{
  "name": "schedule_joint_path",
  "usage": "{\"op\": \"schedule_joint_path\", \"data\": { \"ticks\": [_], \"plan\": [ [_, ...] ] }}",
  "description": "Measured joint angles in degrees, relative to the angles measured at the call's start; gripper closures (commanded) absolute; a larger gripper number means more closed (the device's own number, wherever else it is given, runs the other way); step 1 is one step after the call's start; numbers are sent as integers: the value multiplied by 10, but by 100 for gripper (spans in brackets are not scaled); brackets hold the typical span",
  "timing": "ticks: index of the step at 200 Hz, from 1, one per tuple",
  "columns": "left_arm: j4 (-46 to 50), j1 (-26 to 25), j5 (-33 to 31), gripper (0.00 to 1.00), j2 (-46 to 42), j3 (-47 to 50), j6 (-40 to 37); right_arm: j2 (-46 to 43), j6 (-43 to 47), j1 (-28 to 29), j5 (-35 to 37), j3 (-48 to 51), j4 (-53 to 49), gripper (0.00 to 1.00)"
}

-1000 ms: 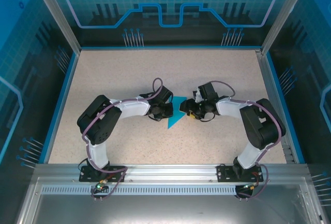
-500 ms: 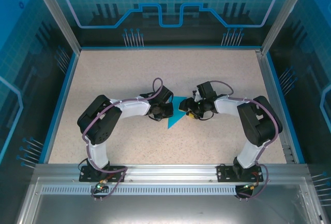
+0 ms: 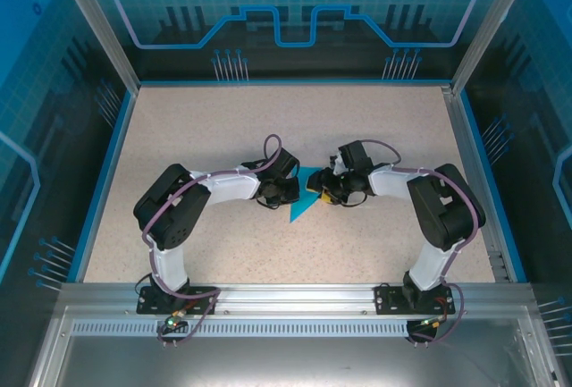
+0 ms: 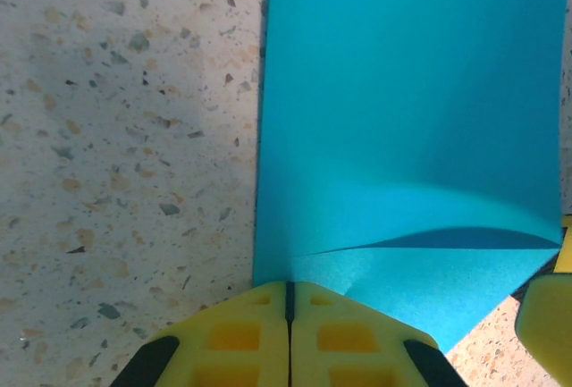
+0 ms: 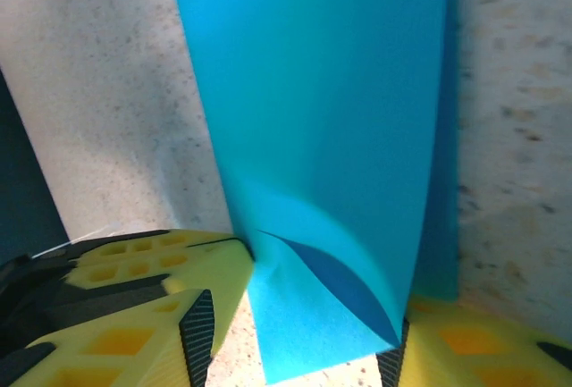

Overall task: Fold a paper plane with a square sheet of paper (pick it up from the middle)
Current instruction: Fourth fold the wing at the center of the table.

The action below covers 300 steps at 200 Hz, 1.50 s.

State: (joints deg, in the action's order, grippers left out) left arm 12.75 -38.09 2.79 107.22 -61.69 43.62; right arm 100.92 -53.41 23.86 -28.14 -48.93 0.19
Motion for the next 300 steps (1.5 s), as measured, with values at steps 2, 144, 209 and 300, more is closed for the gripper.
{"op": "schedule_joint_path", "data": {
  "ticks": [2, 144, 209, 300],
  "plan": [
    [0, 0, 0, 94, 0, 0, 0, 0, 1, 0, -2, 0, 2, 50],
    [40, 11, 7, 72, -21, -9, -18, 28, 49, -1, -41, -2, 2, 99],
    [17, 63, 25, 43, -171, 21, -36, -104, 34, 5, 69, -18, -78, 99],
    [-109, 83, 56, 30, -227, 176, -90, -30, -75, 103, 188, -176, -198, 99]
  ]
}}
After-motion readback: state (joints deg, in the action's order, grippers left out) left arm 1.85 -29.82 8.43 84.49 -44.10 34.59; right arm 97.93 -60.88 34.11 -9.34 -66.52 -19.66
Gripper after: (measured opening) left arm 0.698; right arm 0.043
